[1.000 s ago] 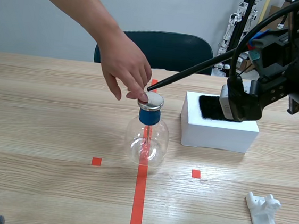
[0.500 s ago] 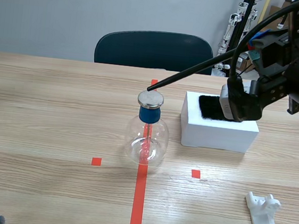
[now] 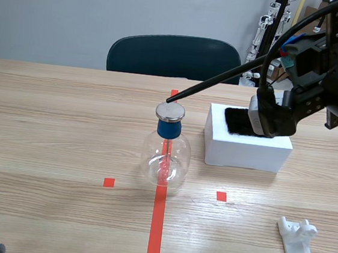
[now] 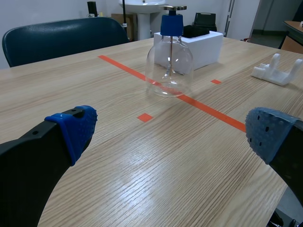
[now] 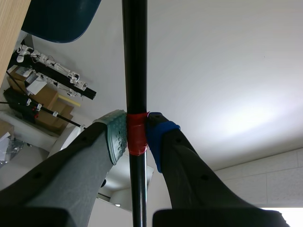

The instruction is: Do the electroscope experiment. hold the rod still at the electroscope

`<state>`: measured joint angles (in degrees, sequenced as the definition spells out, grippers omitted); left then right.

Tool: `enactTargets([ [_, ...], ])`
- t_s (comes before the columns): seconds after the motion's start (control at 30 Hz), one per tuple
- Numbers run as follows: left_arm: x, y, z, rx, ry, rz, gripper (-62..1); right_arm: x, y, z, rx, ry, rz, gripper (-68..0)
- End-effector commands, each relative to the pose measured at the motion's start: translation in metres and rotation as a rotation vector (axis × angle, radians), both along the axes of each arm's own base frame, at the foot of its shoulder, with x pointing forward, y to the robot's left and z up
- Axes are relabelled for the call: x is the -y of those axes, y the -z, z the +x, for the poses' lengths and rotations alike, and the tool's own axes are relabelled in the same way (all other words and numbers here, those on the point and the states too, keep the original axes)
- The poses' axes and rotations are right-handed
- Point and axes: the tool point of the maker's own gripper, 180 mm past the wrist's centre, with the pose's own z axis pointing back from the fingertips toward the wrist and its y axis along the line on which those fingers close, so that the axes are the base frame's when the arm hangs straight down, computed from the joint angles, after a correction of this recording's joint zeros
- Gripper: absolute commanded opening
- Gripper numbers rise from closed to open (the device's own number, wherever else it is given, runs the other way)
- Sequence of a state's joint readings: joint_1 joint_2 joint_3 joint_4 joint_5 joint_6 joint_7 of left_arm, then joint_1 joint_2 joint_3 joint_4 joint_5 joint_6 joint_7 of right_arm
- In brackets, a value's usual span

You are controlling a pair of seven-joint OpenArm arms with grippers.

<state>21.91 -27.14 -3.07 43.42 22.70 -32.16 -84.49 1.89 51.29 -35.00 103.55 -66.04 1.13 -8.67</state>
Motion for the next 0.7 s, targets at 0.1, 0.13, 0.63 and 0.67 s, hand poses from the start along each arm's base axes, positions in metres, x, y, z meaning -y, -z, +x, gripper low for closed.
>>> enactTargets([
  [0.1, -0.0019, -0.0065, 0.0020, 0.023, -0.002, -0.014, 1.4, 0.0048, -0.0130, 0.0044, 0.045, 0.007, -0.012, -65.3],
  [0.13, -0.0019, -0.0065, 0.0020, 0.023, -0.002, -0.014, 1.4, 0.0048, -0.0130, 0.0044, 0.045, 0.007, -0.012, -65.3],
  [0.63, -0.0019, -0.0065, 0.0020, 0.023, -0.002, -0.014, 1.4, 0.0053, -0.0119, 0.0045, 0.039, 0.010, -0.016, -65.3],
  [0.67, -0.0019, -0.0065, 0.0020, 0.023, -0.002, -0.014, 1.4, 0.0053, -0.0119, 0.0045, 0.039, 0.010, -0.016, -65.3],
])
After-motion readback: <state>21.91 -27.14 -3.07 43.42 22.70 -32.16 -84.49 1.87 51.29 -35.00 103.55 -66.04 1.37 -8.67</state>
